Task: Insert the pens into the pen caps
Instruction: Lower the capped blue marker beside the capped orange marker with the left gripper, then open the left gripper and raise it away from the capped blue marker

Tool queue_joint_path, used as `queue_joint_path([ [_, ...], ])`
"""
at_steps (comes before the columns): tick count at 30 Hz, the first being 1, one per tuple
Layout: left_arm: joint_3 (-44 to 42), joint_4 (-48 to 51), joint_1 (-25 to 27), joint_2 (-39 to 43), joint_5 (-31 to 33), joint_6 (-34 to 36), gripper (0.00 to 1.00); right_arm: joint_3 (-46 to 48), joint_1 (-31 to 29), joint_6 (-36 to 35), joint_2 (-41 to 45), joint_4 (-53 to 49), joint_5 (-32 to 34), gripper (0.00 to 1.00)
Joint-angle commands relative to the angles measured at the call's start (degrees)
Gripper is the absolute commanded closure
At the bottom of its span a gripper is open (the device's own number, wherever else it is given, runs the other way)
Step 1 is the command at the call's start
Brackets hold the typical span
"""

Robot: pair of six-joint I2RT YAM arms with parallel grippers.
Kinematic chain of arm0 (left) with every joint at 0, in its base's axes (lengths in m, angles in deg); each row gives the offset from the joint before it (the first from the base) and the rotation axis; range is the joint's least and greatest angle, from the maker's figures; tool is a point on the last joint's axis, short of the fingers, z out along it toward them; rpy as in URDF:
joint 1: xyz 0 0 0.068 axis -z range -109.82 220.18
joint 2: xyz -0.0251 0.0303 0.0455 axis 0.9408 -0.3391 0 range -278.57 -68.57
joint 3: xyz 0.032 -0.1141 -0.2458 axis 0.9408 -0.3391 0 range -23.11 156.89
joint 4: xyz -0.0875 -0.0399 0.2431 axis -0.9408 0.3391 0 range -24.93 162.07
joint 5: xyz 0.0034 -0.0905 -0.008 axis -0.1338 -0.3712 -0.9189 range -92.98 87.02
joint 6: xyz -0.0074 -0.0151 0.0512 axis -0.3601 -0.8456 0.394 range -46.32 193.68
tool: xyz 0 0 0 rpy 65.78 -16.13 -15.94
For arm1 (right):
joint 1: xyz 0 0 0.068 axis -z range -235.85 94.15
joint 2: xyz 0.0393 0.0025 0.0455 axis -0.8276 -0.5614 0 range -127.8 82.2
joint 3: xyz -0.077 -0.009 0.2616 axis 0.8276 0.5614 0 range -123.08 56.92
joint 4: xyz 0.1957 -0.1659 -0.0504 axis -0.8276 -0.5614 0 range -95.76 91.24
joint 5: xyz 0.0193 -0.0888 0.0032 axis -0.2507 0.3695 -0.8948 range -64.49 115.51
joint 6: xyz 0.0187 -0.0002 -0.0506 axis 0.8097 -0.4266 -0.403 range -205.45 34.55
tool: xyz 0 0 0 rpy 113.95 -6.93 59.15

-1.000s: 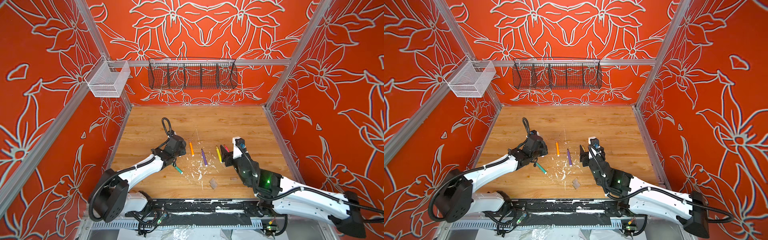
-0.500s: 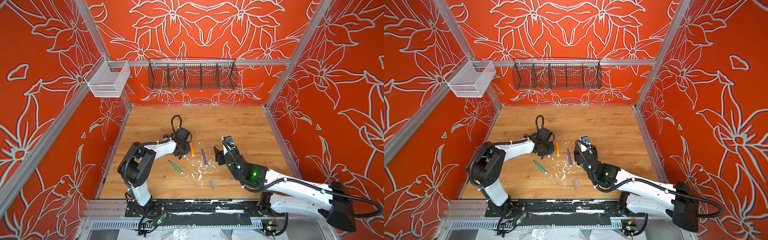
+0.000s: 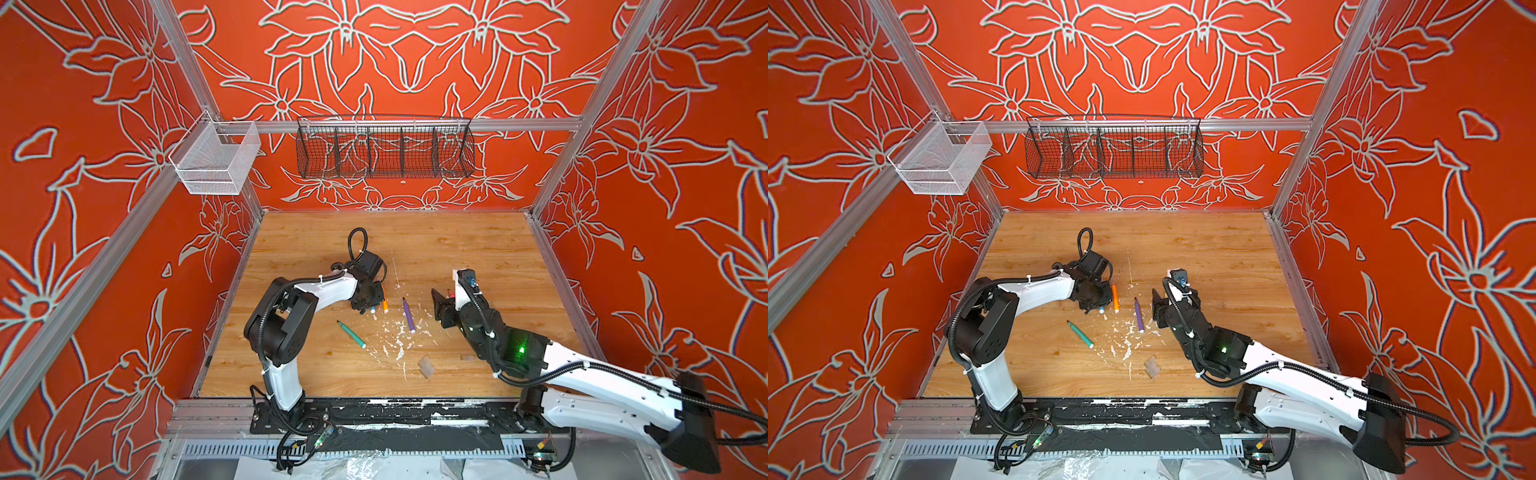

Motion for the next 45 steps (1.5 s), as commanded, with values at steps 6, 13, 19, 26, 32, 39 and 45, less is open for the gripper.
queue_joint_path([
  [6,-0.5,2.12,-0.4,1.03,-0.49,1.28,0.7,-0.39,0.29,0.38,0.76,-1.72,-0.81,0.29],
  [13,-3.66,-1.27,-0.4,7.57,-0.12,2.92,0.63,0.2,0.36,0.11,2.8,-1.8,-0.46,0.29],
  [19,-8.1,-4.79,-0.4,16.99,1.94,3.58,0.63,0.2,0.38,0.02,3.78,-2.0,-0.42,0.29],
  [26,-15.01,-4.39,-0.4,31.71,3.8,-3.32,0.69,0.25,0.31,0.12,4.34,-2.2,-0.72,0.29],
  [32,-17.61,6.77,3.12,41.81,5.27,-10.9,0.68,0.26,0.36,-0.77,4.82,-2.27,0.95,0.29],
  [39,-23.91,22.48,10.74,56.05,21.39,-23.58,0.69,0.36,0.38,-0.59,5.5,-2.45,0.78,0.29],
  [45,-33.34,18.62,12.69,63.04,19.31,-27.64,0.69,0.51,0.33,-0.5,5.63,-2.37,0.98,0.29],
])
